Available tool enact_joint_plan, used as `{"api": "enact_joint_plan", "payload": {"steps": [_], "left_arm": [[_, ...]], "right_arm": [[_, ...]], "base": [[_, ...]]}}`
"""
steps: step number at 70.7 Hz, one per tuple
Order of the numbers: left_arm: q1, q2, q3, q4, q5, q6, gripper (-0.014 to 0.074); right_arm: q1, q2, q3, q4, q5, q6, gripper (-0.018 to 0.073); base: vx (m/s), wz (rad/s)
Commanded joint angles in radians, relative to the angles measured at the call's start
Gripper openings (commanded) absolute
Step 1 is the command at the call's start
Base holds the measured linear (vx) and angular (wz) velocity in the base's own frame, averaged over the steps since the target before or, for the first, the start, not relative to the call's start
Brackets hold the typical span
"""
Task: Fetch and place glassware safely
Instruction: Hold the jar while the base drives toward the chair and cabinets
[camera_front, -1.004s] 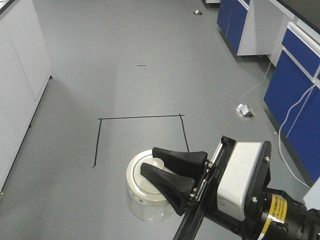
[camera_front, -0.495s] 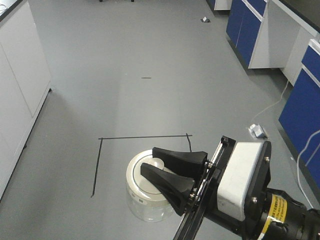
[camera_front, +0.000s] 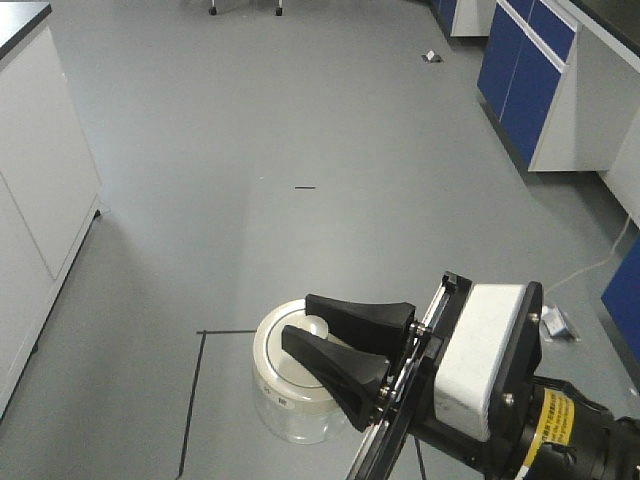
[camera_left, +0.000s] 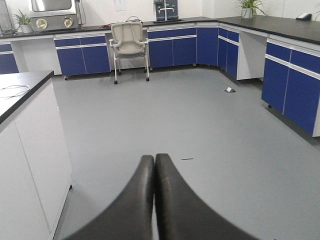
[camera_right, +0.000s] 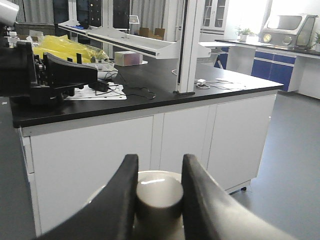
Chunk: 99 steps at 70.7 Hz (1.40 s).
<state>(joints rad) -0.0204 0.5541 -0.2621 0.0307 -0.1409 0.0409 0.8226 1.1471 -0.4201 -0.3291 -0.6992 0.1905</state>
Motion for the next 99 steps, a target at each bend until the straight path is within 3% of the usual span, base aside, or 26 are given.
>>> {"api": "enact_joint_plan", "payload": {"steps": [1,99], "left_arm": [[-0.005,-0.001,-0.027,-0.007,-0.071,-0.009,-0.0007],[-0.005,-0.001,-0.027,-0.007,-0.071,-0.009,-0.0007]], "right_arm": [[-0.001,-0.019,-0.03,0.011,-0.1,-0.003,-0.0001],[-0.001,-0.019,-0.03,0.011,-0.099,-0.003,-0.0001]], "base": [[0.43,0.05],[0.49,0.02]]}}
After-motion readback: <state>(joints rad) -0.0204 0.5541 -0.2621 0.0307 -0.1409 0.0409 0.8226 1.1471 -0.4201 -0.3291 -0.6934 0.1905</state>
